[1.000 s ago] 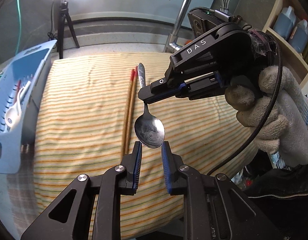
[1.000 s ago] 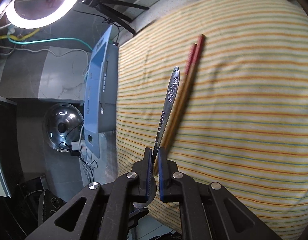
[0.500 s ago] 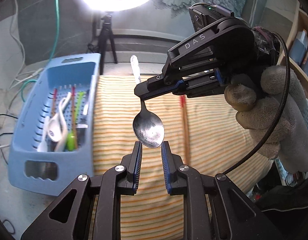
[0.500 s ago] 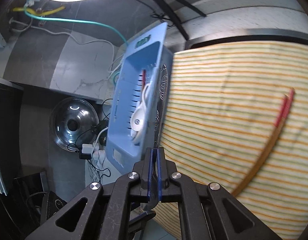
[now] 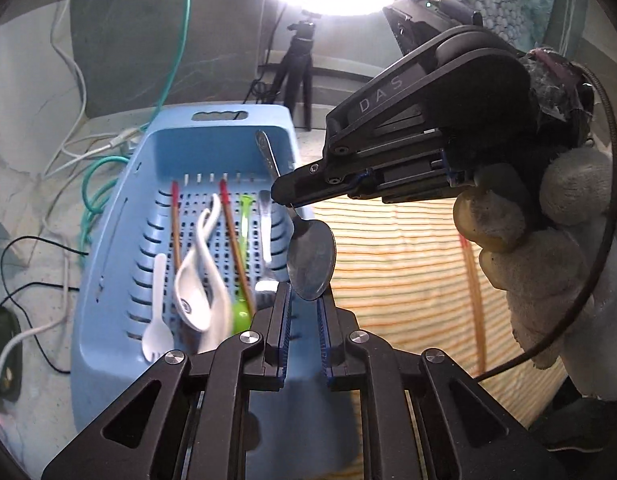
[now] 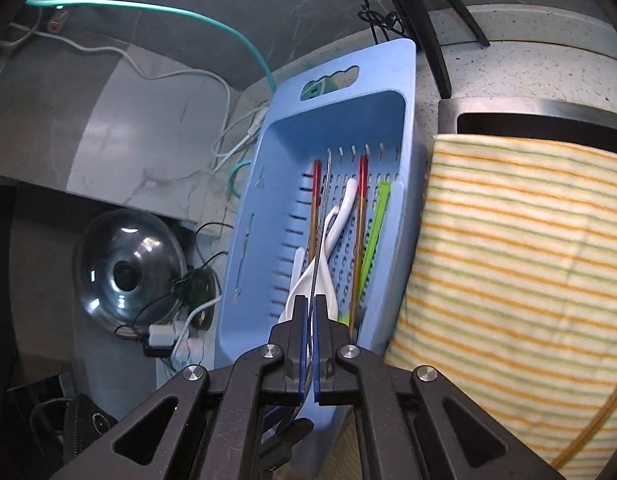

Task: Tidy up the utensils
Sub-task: 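Carry the silver spoon with the right tool into the blue basket, then release the spoon and move both open tools back over the chopsticks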

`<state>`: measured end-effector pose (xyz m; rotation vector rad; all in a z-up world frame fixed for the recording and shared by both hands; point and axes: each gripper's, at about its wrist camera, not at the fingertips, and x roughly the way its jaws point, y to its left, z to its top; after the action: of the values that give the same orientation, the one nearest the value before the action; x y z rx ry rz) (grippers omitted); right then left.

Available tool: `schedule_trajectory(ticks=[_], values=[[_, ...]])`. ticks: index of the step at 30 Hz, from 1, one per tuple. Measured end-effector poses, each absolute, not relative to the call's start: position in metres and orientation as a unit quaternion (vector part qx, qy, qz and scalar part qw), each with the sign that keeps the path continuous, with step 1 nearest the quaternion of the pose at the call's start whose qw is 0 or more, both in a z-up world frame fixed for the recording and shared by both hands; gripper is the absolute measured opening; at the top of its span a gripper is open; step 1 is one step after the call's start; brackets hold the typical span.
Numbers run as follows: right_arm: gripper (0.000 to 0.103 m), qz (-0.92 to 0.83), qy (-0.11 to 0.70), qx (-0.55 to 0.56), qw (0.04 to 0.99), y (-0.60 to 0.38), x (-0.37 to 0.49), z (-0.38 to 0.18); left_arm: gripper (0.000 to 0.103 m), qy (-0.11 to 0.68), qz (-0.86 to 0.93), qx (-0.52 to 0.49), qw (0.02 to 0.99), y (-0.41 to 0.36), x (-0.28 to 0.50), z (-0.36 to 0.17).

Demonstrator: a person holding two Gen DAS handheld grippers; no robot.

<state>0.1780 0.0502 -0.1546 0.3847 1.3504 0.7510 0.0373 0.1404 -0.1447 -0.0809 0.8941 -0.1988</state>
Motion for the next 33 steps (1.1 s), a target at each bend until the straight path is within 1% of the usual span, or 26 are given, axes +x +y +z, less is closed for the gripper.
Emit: schedule_trajectory(ticks=[5,8,10,11,12,13,14,15,23,33], values=[[0.002,0.337,0.607,0.15,0.704,0.07,0.189,-0.158,0.011,0.439,-0.09,-0.04,0.893,0.152,0.047,-0.149],[0.006,0.337,0.608,0.137,0.706,0.078,0.193,-0.159,0.012,0.442,-0.082,-0.042,0.892,0.159,0.051,-0.151],[0.007,0.334,0.607,0.128,0.71,0.082,0.194,-0.16,0.015,0.449,-0.072,-0.045,0.89,0.163,0.053,-0.151],[0.017,0.333,0.607,0.123,0.711,0.083,0.195,-0.16,0.019,0.449,-0.069,-0.047,0.889,0.166,0.055,-0.151],[0.024,0.33,0.607,0.119,0.713,0.083,0.195,-0.159,0.028,0.451,-0.066,-0.05,0.889,0.169,0.055,-0.15],[0.037,0.328,0.605,0.117,0.716,0.082,0.196,-0.158,0.034,0.452,-0.063,-0.051,0.888,0.17,0.055,-0.15],[0.042,0.328,0.6,0.117,0.72,0.081,0.196,-0.157,0.044,0.453,-0.059,-0.05,0.888,0.171,0.055,-0.149],[0.045,0.329,0.597,0.115,0.723,0.08,0.196,-0.155,0.044,0.451,-0.055,-0.047,0.89,0.172,0.054,-0.148],[0.046,0.339,0.584,0.105,0.73,0.072,0.196,-0.146,0.044,0.447,-0.05,-0.047,0.892,0.174,0.053,-0.143],[0.046,0.344,0.551,0.108,0.752,0.032,0.185,-0.119,0.044,0.441,-0.055,-0.024,0.895,0.153,0.039,-0.126]])
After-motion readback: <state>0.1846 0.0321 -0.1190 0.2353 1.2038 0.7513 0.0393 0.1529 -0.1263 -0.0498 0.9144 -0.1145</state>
